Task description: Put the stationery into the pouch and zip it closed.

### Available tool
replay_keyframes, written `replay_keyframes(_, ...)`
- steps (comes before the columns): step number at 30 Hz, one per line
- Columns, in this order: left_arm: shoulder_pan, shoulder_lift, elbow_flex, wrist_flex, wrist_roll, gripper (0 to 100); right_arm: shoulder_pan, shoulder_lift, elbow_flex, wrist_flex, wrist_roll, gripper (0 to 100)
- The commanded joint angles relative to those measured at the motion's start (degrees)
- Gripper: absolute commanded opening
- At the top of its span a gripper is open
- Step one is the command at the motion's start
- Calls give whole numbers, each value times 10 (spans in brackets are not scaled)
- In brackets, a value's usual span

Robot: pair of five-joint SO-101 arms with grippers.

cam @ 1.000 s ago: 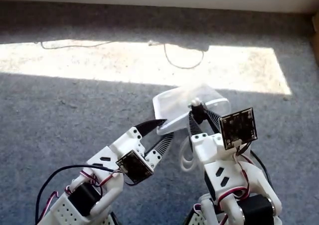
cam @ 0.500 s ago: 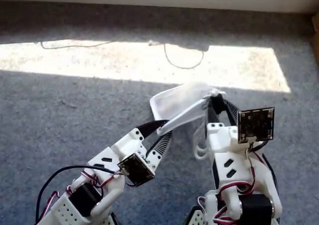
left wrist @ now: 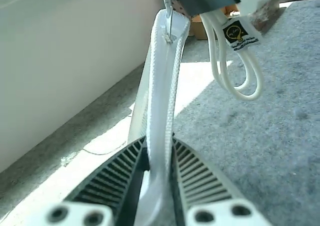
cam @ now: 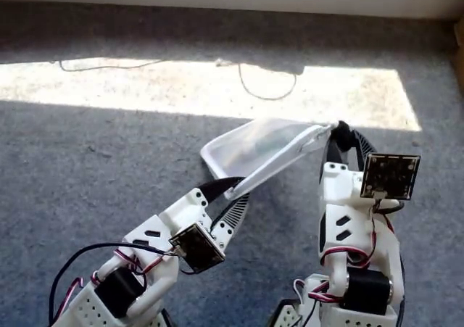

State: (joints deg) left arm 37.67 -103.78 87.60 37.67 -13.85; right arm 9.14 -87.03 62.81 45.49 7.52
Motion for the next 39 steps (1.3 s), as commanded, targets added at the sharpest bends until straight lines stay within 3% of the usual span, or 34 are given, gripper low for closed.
replay_keyframes(1, -36, -7, -31, 18, -1, 5, 67, 7, 2, -56, 12, 5)
replay_keyframes(17, -70, -7, -69, 61, 0, 5, 172, 98, 36, -159, 18, 5)
replay_keyframes(28, -83, -7, -68, 57, 0, 5, 102, 19, 34, -24, 105, 5)
replay_keyframes(39, -119, -8, -69, 57, 0, 5, 224, 92, -19, -73, 91, 5)
